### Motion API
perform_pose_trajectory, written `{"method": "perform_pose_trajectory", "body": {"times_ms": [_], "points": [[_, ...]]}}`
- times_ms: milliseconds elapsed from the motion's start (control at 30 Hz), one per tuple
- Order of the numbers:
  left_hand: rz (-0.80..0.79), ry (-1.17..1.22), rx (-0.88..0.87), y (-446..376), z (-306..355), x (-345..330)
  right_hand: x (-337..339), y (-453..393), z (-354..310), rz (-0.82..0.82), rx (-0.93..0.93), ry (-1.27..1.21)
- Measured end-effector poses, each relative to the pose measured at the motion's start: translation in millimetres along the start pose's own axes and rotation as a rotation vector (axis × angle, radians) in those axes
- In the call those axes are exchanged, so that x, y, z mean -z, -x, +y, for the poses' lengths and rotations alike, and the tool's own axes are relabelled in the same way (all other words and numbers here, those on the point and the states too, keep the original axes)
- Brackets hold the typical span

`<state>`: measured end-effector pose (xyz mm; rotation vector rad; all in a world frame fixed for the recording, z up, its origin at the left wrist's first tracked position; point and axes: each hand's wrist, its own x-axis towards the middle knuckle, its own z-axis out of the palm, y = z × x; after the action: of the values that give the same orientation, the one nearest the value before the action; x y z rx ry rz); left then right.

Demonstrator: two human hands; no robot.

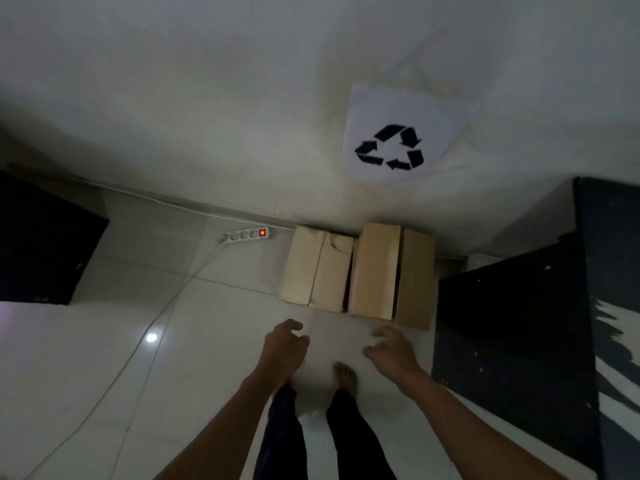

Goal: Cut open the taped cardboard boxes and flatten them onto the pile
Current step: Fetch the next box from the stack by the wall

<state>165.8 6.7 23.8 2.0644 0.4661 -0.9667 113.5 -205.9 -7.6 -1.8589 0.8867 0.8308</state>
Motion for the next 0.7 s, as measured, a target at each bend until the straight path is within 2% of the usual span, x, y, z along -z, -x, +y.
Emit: {"method": "perform_pose_trajectory", "body": {"times_ms": [167,333,567,700], "points": [[-0.078,-0.064,0.107,-60.9,-41.9,3.2,-46.6,-33.8,4.3,-0.01,-0.13,-0.079],[-0.138,-0.151,0.093,-128.8,-71.9,7.1,-87.3,-77.8,-0.1,0.027,-0.171,-0.135],[-0.149,-0.174,0.037,-218.8,-116.9,-7.9,-140.4,-155.8,5.5,0.077,-0.142,-0.131],[-0.086,-0.215,-0.037,-279.6,-144.7,-29.1,-168.5,-222.6,25.5,0.103,-0.035,-0.096]]}}
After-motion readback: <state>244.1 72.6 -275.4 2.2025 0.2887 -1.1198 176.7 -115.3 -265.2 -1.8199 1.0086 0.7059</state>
